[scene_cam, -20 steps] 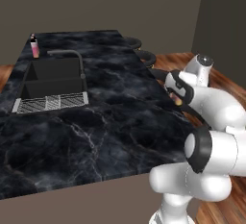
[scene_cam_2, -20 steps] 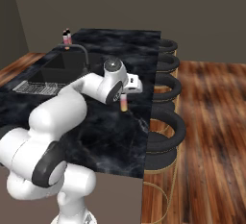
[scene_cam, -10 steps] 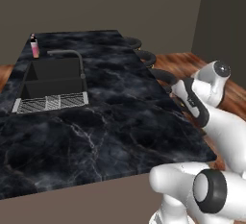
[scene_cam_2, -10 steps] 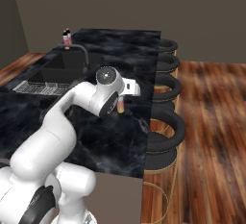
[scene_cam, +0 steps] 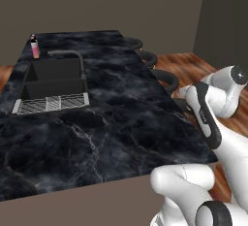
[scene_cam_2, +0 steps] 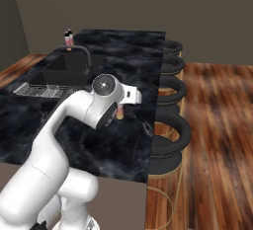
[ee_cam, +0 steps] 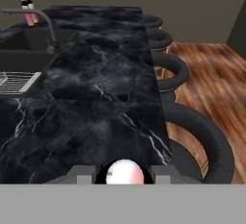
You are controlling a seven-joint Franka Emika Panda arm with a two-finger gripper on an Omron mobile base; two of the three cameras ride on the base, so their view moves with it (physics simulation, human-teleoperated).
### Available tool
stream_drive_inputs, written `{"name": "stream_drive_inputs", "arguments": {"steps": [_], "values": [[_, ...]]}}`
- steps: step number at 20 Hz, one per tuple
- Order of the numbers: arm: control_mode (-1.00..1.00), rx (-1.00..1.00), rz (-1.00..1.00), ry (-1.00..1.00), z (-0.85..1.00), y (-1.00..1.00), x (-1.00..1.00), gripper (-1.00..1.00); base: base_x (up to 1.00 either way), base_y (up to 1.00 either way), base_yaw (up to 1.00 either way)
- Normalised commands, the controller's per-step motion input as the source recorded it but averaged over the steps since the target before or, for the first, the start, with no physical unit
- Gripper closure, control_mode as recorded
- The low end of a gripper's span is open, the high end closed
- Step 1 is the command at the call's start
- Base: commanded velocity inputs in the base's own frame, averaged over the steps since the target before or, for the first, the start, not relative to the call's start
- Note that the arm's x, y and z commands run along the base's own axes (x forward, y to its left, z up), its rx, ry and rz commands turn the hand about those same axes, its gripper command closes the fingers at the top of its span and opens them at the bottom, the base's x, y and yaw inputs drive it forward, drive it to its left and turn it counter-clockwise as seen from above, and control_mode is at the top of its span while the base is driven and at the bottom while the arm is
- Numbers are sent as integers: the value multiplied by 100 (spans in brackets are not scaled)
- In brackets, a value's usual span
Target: Place the large bottle from the dining counter next to the other large bottle outside the sink, and place the small bottle from the dining counter next to the other small bottle inside the sink.
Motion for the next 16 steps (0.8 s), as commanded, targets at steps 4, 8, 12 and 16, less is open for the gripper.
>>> {"name": "stream_drive_inputs", "arguments": {"steps": [4, 8, 12, 16], "values": [[-100, 0, 0, 4, 32, 0, -27, 100, 0, 0, 0], [-100, 0, 0, 5, 32, 0, -30, 100, 0, 0, 0], [-100, 0, 0, 4, 31, 0, -32, 100, 0, 0, 0], [-100, 0, 0, 0, 25, 0, -28, 100, 0, 0, 0]]}}
